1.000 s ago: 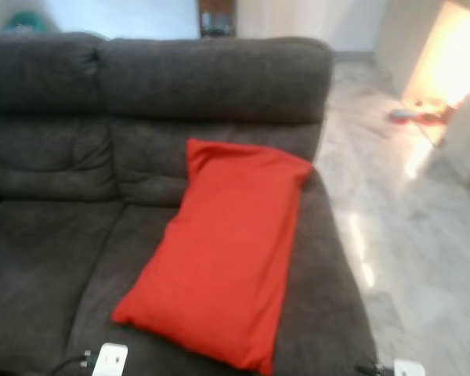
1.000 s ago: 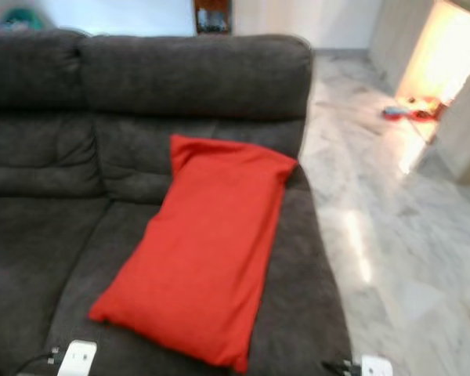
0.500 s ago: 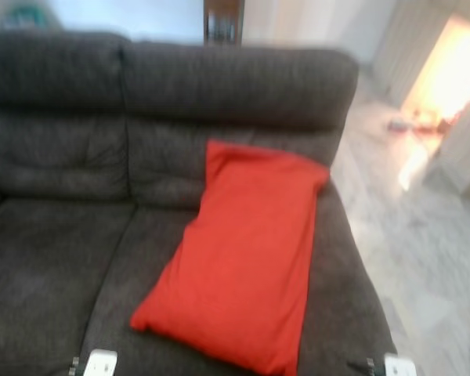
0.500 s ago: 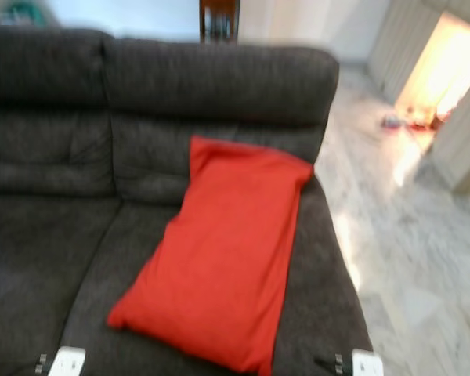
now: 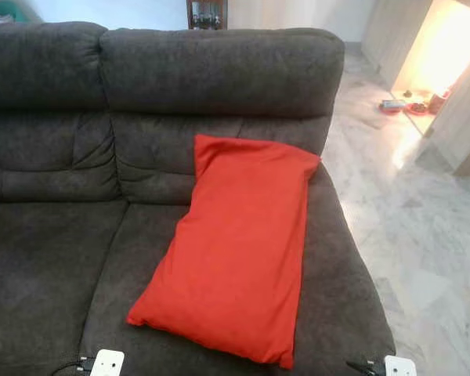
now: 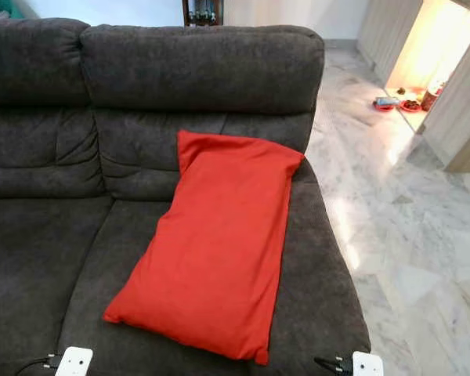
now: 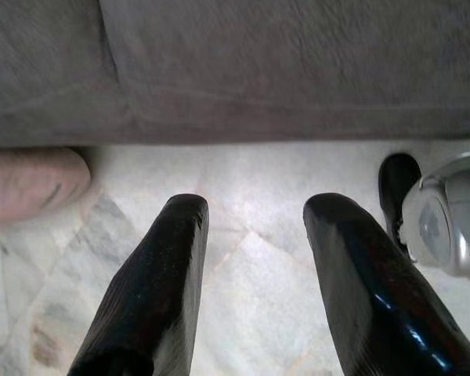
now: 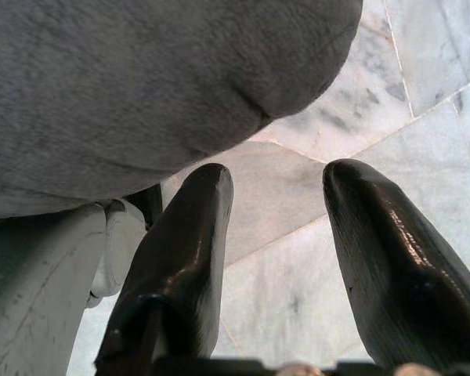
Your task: Move the pillow to the sofa from floor
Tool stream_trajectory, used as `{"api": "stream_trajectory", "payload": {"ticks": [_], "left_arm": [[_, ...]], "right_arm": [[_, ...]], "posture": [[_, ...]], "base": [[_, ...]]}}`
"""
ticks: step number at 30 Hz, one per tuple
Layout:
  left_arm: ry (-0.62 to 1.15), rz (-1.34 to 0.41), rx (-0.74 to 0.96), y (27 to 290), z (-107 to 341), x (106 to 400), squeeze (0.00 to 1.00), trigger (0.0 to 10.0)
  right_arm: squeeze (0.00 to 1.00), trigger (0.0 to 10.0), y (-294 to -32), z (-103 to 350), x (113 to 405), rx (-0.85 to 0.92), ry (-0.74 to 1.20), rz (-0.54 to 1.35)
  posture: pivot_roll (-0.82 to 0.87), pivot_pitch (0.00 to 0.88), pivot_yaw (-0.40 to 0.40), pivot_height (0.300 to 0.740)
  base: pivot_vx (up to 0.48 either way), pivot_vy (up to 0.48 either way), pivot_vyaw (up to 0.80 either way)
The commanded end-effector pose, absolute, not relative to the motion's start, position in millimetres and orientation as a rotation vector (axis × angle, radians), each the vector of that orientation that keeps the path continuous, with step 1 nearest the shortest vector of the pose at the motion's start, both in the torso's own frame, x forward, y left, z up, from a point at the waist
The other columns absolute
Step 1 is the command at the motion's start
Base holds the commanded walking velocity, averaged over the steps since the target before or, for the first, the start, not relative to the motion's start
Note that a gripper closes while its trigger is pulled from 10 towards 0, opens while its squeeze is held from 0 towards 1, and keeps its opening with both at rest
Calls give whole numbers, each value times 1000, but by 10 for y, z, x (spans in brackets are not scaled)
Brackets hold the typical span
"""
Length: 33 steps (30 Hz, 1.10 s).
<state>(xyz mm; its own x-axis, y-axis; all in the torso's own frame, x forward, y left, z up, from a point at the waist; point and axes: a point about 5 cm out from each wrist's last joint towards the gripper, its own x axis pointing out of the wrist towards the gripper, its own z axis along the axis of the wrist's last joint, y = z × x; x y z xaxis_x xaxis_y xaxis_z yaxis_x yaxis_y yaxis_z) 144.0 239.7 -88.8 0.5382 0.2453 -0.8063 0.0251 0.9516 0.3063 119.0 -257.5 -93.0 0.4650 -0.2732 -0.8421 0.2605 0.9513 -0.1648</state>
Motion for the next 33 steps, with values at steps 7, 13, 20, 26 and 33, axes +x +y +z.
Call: {"api": "stream_trajectory", "payload": {"ticks": [7,13,20,26,33], "left_arm": [[1013,120,301,2383,-910,1394,0,10000],[1016,118,302,2379,-914,1385,0,10000],[1016,122,303,2385,-914,1383,0,10000],[1015,124,302,2384,-913,1386,0,10000],[1021,122,301,2381,-913,1394,0,10000]], "right_arm": [[0,10000,-2590,-932,1170,-13,1042,-327],[0,10000,-2584,-935,1168,-12,1043,-326],[0,10000,-2581,-934,1172,-10,1042,-324],[0,10000,-2580,-931,1182,-10,1039,-324],[0,10000,-2569,-932,1190,-3,1035,-321]], "posture": [[112,31,-15,740],[113,33,-16,740],[115,35,-17,740],[113,34,-17,740],[108,27,-15,740]], "base": [[-316,0,0],[-314,0,0],[-125,0,0],[0,0,0],[0,0,0]]}}
